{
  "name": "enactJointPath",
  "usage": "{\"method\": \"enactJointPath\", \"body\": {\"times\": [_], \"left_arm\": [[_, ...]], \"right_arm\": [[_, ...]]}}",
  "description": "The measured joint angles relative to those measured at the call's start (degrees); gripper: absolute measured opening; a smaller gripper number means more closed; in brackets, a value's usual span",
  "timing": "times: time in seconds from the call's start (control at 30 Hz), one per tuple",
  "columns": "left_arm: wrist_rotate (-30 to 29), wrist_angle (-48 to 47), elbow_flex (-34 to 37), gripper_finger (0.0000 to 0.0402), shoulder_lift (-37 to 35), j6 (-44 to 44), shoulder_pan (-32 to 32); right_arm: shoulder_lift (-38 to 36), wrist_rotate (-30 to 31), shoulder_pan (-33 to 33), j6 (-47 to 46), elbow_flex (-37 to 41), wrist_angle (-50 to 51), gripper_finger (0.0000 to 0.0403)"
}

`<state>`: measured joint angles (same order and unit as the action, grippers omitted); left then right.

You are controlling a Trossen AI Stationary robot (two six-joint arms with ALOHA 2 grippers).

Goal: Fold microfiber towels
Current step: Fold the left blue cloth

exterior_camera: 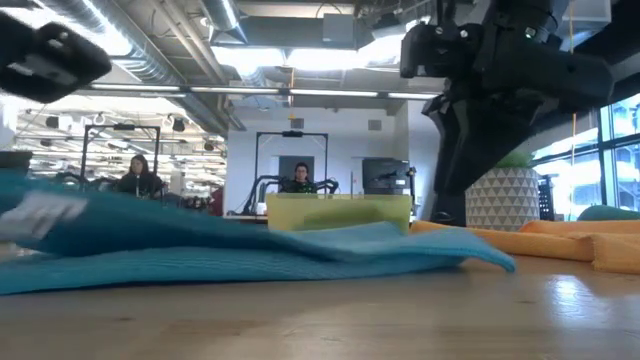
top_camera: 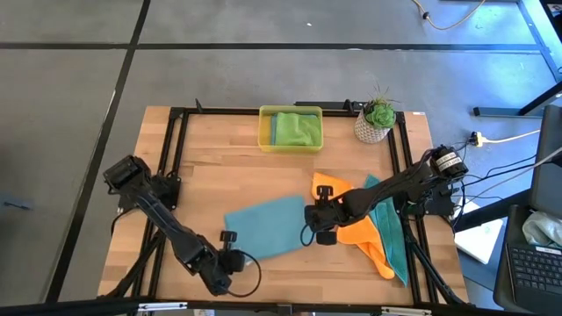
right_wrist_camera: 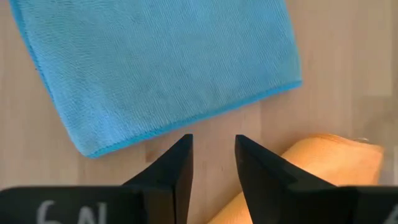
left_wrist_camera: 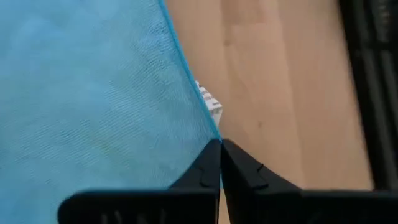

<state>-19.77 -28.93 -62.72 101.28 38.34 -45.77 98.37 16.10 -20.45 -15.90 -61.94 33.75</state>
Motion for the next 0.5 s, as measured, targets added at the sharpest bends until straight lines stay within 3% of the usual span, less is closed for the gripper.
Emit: {"method": "enactJointPath", "body": {"times": [0.5], "left_arm": [[0.2, -2.3, 0.1, 0.0000, -0.1, 2.6, -1.9]], "right_arm": [[0.0, -0.1, 0.0, -0.6, 5.5, -4.3, 0.0122]]}}
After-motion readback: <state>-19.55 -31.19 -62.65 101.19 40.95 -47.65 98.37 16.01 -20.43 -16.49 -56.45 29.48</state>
